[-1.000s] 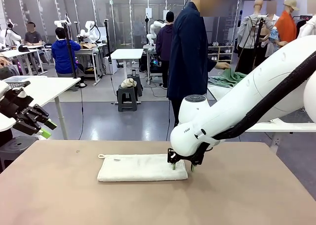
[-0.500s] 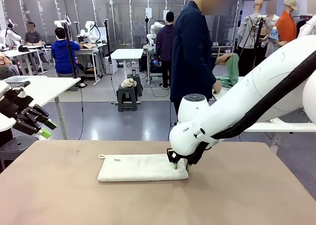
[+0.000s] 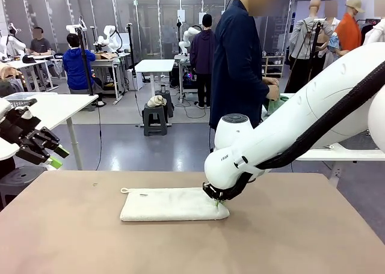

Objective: Fold the towels and place them in the basket.
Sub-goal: When a person lays out a Towel with hook on the table, fold it in half twice.

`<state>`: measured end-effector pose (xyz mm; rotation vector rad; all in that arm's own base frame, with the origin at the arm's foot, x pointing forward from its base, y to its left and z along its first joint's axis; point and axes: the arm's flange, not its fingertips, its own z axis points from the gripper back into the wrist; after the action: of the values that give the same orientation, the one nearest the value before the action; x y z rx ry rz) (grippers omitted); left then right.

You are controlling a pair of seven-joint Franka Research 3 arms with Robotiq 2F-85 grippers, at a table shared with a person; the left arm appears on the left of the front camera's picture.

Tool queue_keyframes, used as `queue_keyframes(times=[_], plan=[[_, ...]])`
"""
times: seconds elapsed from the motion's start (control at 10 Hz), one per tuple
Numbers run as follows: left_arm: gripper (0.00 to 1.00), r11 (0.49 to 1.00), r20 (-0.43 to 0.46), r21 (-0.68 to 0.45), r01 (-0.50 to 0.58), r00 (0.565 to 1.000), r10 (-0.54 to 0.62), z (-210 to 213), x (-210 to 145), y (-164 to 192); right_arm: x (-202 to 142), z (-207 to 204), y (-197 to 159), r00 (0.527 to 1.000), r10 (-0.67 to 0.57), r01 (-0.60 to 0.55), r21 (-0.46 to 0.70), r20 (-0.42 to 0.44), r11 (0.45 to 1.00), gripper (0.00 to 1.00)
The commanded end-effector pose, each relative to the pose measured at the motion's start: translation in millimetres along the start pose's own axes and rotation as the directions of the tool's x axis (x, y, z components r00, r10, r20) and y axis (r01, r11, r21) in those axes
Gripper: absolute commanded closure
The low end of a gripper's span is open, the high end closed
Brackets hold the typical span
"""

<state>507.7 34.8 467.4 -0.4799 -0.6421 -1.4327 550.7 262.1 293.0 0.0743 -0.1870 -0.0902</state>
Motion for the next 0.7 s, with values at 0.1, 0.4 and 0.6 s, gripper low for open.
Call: queue_keyframes(times=[0.1,0.4,0.6], plan=[[0.4,1.0,-0.002,0.005,0.004,1.0,-0.004,1.2,1.2,-1.3,-1.8,-11.2,-4.1,0.999,-0.037,0.036,-0.037,-0.011,0.999,1.0],[0.4,1.0,-0.002,0.005,0.004,1.0,-0.004,1.2,1.2,-1.3,5.3,0.1,-42.6,0.999,-0.034,0.034,-0.001,0.036,0.999,1.0],[0.4,1.0,-0.002,0.005,0.004,1.0,-0.004,1.2,1.2,-1.3,4.4,9.3,-62.3,0.998,-0.046,0.046,-0.009,0.035,0.999,1.0]])
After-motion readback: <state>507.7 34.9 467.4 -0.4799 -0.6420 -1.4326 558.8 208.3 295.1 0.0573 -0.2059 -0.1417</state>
